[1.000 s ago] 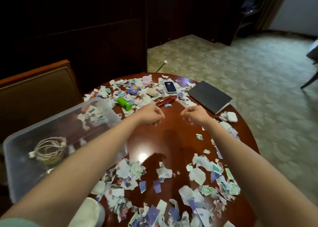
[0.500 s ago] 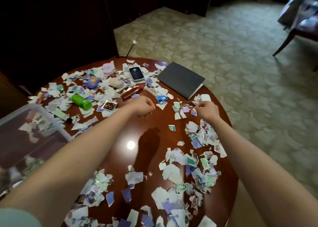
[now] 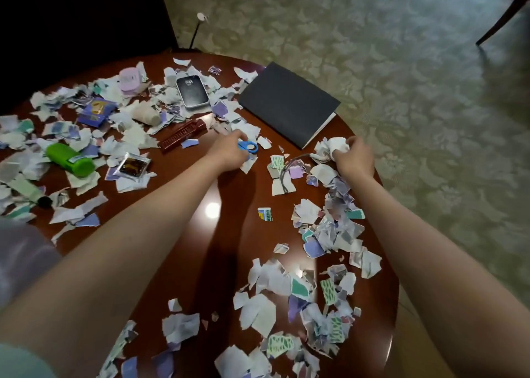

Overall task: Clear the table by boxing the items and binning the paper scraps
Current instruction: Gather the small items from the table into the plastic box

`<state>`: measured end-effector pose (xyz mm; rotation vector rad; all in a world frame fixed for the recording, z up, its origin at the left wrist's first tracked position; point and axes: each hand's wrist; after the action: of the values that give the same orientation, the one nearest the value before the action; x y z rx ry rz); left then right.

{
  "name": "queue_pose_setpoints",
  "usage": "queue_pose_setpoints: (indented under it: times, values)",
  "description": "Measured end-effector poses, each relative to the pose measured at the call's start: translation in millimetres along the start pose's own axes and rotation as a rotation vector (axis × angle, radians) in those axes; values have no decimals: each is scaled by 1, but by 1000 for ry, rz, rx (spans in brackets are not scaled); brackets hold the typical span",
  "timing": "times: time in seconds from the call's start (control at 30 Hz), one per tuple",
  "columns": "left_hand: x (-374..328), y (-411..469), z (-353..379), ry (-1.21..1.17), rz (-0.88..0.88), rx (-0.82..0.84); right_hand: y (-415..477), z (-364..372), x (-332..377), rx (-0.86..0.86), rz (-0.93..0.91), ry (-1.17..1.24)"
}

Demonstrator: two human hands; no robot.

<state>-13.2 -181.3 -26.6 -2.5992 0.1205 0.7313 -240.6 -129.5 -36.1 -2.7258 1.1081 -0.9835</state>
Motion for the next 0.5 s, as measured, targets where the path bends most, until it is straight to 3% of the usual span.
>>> queue_pose_setpoints:
  times: [0.23,0.5]
  values:
    - [-3,24,8,155,-69,-53,21,15,2,29,22,-22]
    - [3,16,17,137,-210,-116,13,13,1,106,64,224]
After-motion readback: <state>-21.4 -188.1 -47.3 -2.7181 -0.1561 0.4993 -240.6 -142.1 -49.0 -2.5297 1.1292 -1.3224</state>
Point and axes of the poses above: each hand's wrist, its own y-axis towards the middle knuckle, its own z-axis out of the palm, x = y × z, and after that the axes turned 3 degrees about z, right-handed
